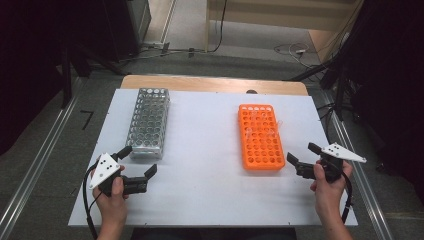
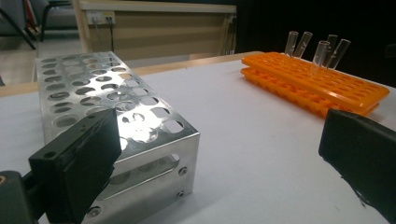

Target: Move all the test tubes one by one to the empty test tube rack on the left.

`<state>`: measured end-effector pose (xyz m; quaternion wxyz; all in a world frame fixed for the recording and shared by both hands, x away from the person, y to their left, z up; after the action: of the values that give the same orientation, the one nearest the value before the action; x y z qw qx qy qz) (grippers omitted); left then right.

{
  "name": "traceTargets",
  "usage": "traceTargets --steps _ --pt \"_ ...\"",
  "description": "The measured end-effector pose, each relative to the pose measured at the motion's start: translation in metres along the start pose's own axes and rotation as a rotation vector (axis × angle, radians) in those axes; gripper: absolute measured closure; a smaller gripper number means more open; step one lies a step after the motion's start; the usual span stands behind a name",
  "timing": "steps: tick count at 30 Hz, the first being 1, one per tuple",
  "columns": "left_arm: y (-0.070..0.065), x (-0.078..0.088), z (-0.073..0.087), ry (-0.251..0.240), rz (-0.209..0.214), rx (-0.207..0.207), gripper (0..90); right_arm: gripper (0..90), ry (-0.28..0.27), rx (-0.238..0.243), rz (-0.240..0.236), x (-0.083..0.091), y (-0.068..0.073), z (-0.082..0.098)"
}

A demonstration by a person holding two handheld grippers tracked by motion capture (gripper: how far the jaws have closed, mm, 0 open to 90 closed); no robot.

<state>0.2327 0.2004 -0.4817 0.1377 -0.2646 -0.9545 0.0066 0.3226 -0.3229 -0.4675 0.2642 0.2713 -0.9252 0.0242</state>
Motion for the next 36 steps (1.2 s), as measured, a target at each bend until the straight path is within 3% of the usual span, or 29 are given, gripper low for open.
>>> traceTargets --steps 8,10,15,16,19,20,26,27,30,36 --pt "-0.007 -0.007 -0.008 0.013 0.009 -0.015 0.0 4.7 0.014 0.041 -0.092 -0.012 0.019 -0.012" --pt "-0.009 -0.01 -0.009 0.027 0.006 -0.031 0.0 10.6 0.023 0.071 -0.123 -0.02 0.027 -0.016" --pt "-0.012 -0.013 -0.007 0.037 0.022 -0.031 0.0 15.3 0.02 0.075 -0.159 -0.028 0.039 -0.022" --pt "-0.013 -0.014 -0.007 0.036 0.025 -0.028 0.0 20.3 0.023 0.072 -0.166 -0.032 0.043 -0.023" --pt "-0.015 -0.014 -0.007 0.032 0.033 -0.027 0.0 23.8 0.025 0.073 -0.179 -0.034 0.047 -0.023" --pt "-0.016 -0.014 -0.007 0.035 0.035 -0.029 0.0 29.8 0.032 0.083 -0.183 -0.036 0.052 -0.024" --pt "-0.019 -0.014 -0.006 0.035 0.048 -0.028 0.0 39.7 0.059 0.103 -0.207 -0.045 0.062 -0.026" --pt "-0.02 -0.015 -0.006 0.033 0.05 -0.027 0.0 45.6 0.07 0.102 -0.221 -0.05 0.065 -0.028" --pt "-0.022 -0.015 -0.006 0.036 0.055 -0.029 0.0 53.2 0.103 0.102 -0.221 -0.061 0.069 -0.03" --pt "-0.022 -0.013 -0.007 0.035 0.057 -0.032 0.0 61.0 0.145 0.126 -0.157 -0.082 0.075 -0.032"
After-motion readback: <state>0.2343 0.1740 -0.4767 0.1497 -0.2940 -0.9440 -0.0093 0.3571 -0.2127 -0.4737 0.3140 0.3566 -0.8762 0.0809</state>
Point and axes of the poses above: each handheld gripper's, and its own axes: x roughly backward along the jaws, z roughly out of its underside, y roughly to its left, the point moved 3 cm from there along -x, roughly forward along the jaws, and after that the axes turned 4 degrees about y, right-handed, at the moved point
